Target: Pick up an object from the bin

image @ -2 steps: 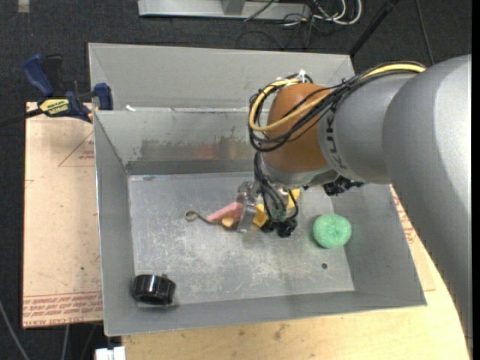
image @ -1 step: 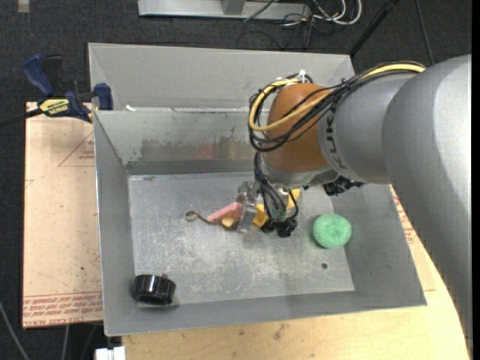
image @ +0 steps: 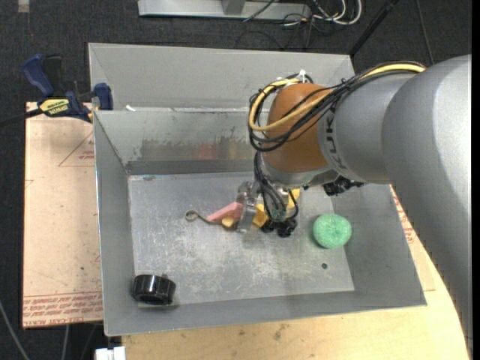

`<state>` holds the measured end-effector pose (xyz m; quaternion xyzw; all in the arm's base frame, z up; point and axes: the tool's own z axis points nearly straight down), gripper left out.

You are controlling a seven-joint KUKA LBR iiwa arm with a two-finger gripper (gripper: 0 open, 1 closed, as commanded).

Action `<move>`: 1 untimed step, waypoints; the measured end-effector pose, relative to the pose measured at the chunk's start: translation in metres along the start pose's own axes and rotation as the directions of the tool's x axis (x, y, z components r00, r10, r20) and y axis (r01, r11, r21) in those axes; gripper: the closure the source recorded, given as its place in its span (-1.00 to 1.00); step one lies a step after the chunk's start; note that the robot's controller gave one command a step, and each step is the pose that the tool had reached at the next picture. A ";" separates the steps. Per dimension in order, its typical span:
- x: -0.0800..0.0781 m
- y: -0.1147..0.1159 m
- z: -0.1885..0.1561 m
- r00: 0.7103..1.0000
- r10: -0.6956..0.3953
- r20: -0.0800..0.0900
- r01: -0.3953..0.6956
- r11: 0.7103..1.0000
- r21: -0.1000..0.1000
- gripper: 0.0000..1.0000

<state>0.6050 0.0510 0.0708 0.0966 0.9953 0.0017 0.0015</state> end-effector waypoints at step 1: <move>0.000 0.000 0.000 1.000 0.000 0.000 0.000 1.000 0.000 1.00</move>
Offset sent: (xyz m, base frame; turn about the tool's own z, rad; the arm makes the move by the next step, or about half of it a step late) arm 0.0000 0.0000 0.0000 0.0000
